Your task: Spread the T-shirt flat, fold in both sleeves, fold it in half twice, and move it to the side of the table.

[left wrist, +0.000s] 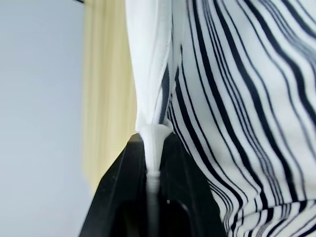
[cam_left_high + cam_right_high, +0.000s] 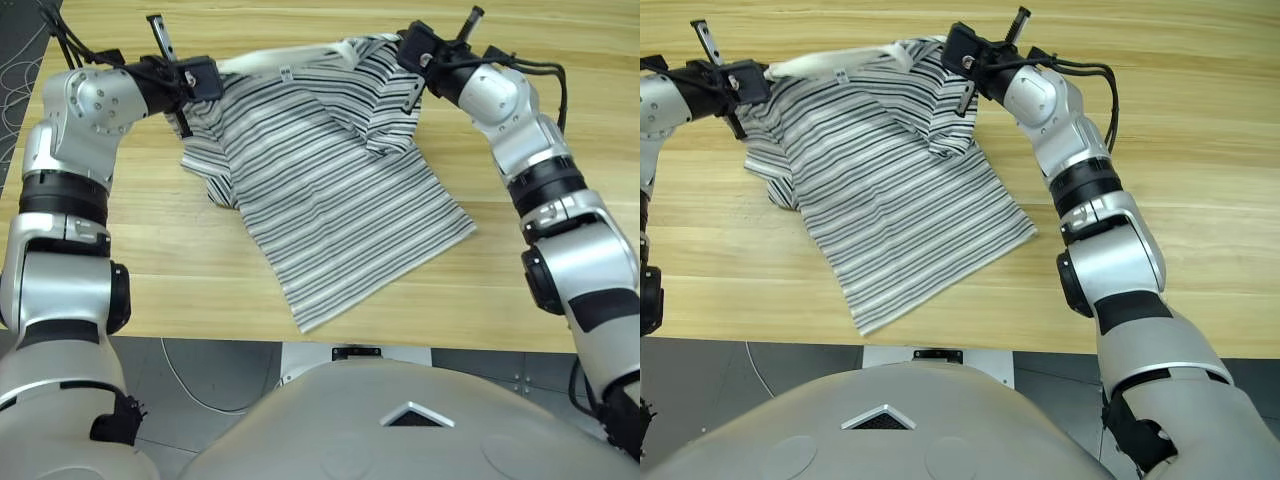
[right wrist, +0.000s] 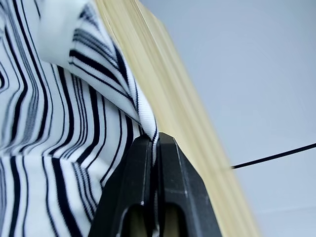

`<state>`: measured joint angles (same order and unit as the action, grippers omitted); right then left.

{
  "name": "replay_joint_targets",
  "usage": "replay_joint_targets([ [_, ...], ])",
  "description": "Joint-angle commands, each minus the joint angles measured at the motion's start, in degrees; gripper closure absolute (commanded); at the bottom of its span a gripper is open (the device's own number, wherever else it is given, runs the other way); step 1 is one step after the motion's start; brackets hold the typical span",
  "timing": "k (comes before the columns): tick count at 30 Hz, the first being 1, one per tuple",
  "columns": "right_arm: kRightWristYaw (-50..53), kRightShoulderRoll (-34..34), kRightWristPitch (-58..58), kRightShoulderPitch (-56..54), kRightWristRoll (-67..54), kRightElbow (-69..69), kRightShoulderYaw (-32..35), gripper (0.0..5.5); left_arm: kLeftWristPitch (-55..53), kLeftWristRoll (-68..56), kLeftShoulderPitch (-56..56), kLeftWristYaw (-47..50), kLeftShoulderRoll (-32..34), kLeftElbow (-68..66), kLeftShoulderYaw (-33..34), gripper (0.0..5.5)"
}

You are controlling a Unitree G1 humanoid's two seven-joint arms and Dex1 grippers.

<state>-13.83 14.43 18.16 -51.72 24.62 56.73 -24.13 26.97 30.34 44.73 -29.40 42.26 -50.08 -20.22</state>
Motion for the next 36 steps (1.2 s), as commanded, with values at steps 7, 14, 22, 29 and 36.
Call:
replay_joint_targets([
  [7, 17.9, -5.8, -2.2, -8.5, 22.0, 18.1, -17.1, 5.40, -1.3, 16.6, 5.7, 19.5, -9.2, -18.1, -13.5, 5.38],
  [14, 32.5, -7.1, -17.6, -12.8, 35.5, 21.9, -27.8, 5.40, -2.0, 17.8, 5.5, 24.8, -10.7, -21.7, -15.5, 4.38],
  [22, 37.9, -7.0, -19.7, -13.3, 35.4, 21.9, -27.0, 5.40, -8.9, 18.2, 6.7, 33.7, -12.0, -23.5, -15.5, 3.55],
  [29, 19.0, -5.8, -8.3, -7.9, 30.5, 22.8, -24.0, 5.40, -8.6, 17.0, 7.3, 35.5, -12.6, -23.0, -14.8, 3.55],
  [36, 18.9, -4.6, -7.8, -7.3, 29.4, 21.9, -22.6, 4.35, -6.0, 15.3, 7.2, 34.9, -13.1, -22.1, -13.7, 2.75],
])
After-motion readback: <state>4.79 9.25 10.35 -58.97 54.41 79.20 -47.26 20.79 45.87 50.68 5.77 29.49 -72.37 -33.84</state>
